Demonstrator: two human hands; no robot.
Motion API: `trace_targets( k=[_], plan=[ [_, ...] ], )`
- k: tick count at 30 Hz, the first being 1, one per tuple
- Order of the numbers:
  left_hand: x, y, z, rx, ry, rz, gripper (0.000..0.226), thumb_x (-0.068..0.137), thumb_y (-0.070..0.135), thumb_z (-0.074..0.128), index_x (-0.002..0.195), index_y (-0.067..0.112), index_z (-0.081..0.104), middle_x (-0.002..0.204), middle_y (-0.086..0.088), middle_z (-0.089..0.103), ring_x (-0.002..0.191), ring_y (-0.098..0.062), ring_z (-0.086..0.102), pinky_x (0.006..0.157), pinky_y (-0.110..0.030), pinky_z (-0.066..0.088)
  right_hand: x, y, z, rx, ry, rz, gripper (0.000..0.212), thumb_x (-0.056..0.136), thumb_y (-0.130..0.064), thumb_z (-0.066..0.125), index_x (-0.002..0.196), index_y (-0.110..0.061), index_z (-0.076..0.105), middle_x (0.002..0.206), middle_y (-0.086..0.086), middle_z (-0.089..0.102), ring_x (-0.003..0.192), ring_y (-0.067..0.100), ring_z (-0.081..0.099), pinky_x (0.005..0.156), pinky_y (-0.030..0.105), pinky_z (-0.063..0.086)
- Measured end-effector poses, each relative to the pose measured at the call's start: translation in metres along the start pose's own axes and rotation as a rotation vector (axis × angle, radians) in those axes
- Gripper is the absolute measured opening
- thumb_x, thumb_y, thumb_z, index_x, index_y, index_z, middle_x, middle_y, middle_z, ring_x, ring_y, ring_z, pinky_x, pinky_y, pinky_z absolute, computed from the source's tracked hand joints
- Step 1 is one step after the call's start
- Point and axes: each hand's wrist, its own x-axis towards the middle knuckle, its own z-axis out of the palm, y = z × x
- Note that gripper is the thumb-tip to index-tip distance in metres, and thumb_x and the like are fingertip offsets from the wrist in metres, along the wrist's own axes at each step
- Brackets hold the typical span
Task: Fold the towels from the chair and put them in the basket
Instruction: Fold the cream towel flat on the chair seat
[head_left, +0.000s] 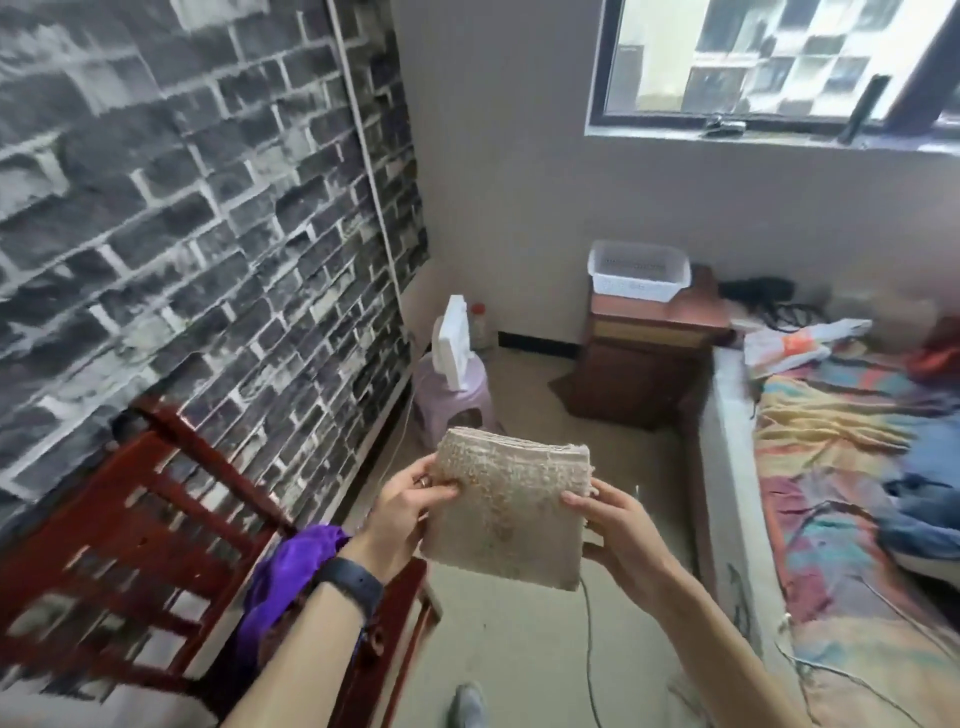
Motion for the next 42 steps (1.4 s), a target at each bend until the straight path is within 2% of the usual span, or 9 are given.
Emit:
trace_targets(
  k=[4,10,15,18,22,27,30,35,42],
  plan=[
    [0.090,0.024,0.025,0.018,-0.017,-0.022,0.040,0.073,0.019,0.069,0.114,0.016,0.070,0.113,-0.010,0.071,0.099,-0.022,0.065,0.079,-0.031,0.048,0.057,-0.040,-0.031,-0.055,0.119,-0.082,0.020,0.093,-0.020,0.066,0.110,-0.028,0.071,0.100,0.003,0.075,0.095,0.016,0.071,0.081,0.044,0.057],
    [0.216,0.056,0.072,0.004,-0.015,-0.025,0.025,0.087,0.004,0.066,0.112,0.004,0.066,0.114,-0.021,0.069,0.098,-0.026,0.066,0.094,-0.042,0.052,0.139,-0.093,-0.076,-0.155,0.299,-0.204,0.012,0.098,-0.025,0.061,0.107,-0.021,0.067,0.076,-0.003,0.070,0.066,0.006,0.066,0.049,0.020,0.048],
    [0.310,0.073,0.118,0.124,-0.069,-0.107,0.029,0.084,0.010,0.073,0.112,0.013,0.065,0.117,-0.017,0.069,0.103,-0.031,0.064,0.099,-0.054,0.046,0.209,-0.119,-0.138,-0.215,0.426,-0.230,0.009,0.098,-0.022,0.060,0.104,-0.023,0.067,0.070,-0.009,0.068,0.064,0.003,0.063,0.053,0.016,0.048],
    [0.371,0.080,0.152,0.115,-0.102,-0.133,0.025,0.090,0.002,0.064,0.113,0.011,0.063,0.108,-0.014,0.069,0.097,-0.026,0.065,0.089,-0.044,0.054,0.258,-0.130,-0.183,-0.224,0.453,-0.209,0.009,0.099,-0.021,0.060,0.103,-0.025,0.066,0.067,-0.013,0.067,0.062,0.001,0.062,0.051,0.017,0.048],
    [0.448,0.091,0.199,0.138,-0.100,-0.132,0.023,0.090,0.004,0.064,0.112,0.011,0.063,0.105,-0.011,0.070,0.089,-0.021,0.068,0.066,-0.029,0.056,0.327,-0.155,-0.248,-0.225,0.457,-0.170,0.015,0.097,-0.027,0.062,0.095,-0.041,0.068,0.073,-0.011,0.069,0.073,0.007,0.066,0.066,0.038,0.058],
    [0.522,0.106,0.242,0.140,-0.042,-0.205,0.023,0.091,0.007,0.064,0.114,0.013,0.063,0.112,-0.010,0.070,0.093,-0.021,0.069,0.070,-0.032,0.057,0.398,-0.192,-0.308,-0.259,0.413,-0.115,0.010,0.093,-0.039,0.066,0.101,-0.043,0.067,0.080,-0.009,0.072,0.082,0.013,0.071,0.080,0.052,0.060],
    [0.572,0.113,0.258,0.150,0.011,-0.232,0.023,0.092,0.010,0.065,0.114,0.016,0.065,0.113,-0.006,0.070,0.093,-0.019,0.069,0.072,-0.032,0.056,0.446,-0.208,-0.336,-0.276,0.381,-0.070,0.031,0.077,-0.060,0.065,0.104,-0.044,0.068,0.089,-0.003,0.074,0.090,0.018,0.072,0.081,0.057,0.058],
    [0.652,0.117,0.267,0.178,0.081,-0.298,0.025,0.092,0.015,0.065,0.117,0.018,0.063,0.112,-0.002,0.071,0.094,-0.016,0.070,0.065,-0.029,0.056,0.522,-0.224,-0.361,-0.254,0.378,0.001,0.009,0.091,-0.042,0.066,0.099,-0.045,0.069,0.089,-0.005,0.074,0.091,0.017,0.072,0.082,0.054,0.059],
    [0.807,0.125,0.271,0.229,0.025,-0.368,0.024,0.092,0.019,0.065,0.116,0.023,0.064,0.112,0.001,0.070,0.100,-0.017,0.069,0.070,-0.030,0.056,0.654,-0.258,-0.398,-0.248,0.421,0.111,0.013,0.095,-0.036,0.063,0.106,-0.031,0.068,0.093,0.000,0.074,0.090,0.016,0.072,0.072,0.040,0.062]
  ],
)
